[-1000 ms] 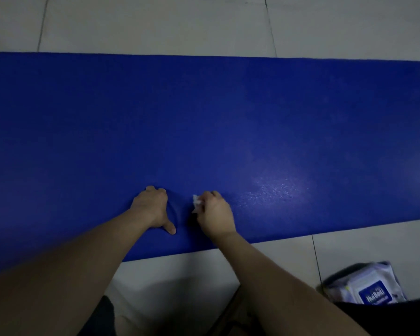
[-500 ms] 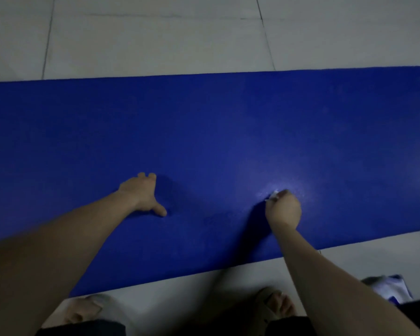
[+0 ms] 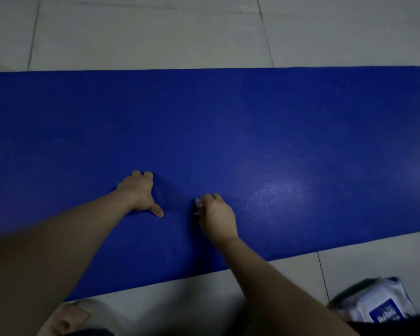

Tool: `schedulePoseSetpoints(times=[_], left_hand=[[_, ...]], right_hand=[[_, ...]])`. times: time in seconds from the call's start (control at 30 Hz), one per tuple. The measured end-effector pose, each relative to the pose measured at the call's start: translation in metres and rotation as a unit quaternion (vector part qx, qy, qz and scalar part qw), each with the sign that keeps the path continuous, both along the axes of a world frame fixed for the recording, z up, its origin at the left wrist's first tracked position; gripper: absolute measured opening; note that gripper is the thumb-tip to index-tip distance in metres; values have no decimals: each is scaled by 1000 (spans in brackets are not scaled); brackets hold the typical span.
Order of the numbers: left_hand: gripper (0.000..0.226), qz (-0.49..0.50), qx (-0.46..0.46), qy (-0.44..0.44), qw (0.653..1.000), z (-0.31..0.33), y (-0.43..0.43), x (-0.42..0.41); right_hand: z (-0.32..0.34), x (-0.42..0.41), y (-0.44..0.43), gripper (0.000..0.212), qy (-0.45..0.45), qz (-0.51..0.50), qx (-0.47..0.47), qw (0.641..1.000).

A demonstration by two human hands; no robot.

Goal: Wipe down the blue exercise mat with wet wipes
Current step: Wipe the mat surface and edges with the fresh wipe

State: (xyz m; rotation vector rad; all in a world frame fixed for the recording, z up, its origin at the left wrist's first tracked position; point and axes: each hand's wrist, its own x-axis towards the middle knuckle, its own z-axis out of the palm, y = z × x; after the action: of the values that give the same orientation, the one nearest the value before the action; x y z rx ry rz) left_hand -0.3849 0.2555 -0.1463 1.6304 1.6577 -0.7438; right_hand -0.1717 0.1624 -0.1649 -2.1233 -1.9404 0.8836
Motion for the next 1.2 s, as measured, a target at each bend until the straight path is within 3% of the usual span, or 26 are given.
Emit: schedulePoseSetpoints(times=[0.2, 0.4, 0.6, 0.87, 1.0, 1.2], left_hand=[[130, 0, -3, 3, 1000, 2, 2, 2], [126, -3, -3, 1, 1000, 0, 2, 2], [125, -7, -9, 10, 1000, -1, 4, 4], [120, -6, -4, 9, 1000, 1, 2, 4], [119, 1, -1, 0, 1000, 2, 2, 3], [121, 2, -3, -4, 1000, 2, 2, 3]], right_hand=[[0, 108, 22, 11, -54, -151, 4, 987], [-1, 160, 42, 18, -117, -308, -27, 944], [-11, 66, 38, 17, -41, -228, 17, 973], [-15, -30, 22, 18, -12, 24, 18, 999], [-12, 8, 36, 18, -19, 3, 22, 1000], [-6, 117, 57, 8, -78, -144, 18, 986]])
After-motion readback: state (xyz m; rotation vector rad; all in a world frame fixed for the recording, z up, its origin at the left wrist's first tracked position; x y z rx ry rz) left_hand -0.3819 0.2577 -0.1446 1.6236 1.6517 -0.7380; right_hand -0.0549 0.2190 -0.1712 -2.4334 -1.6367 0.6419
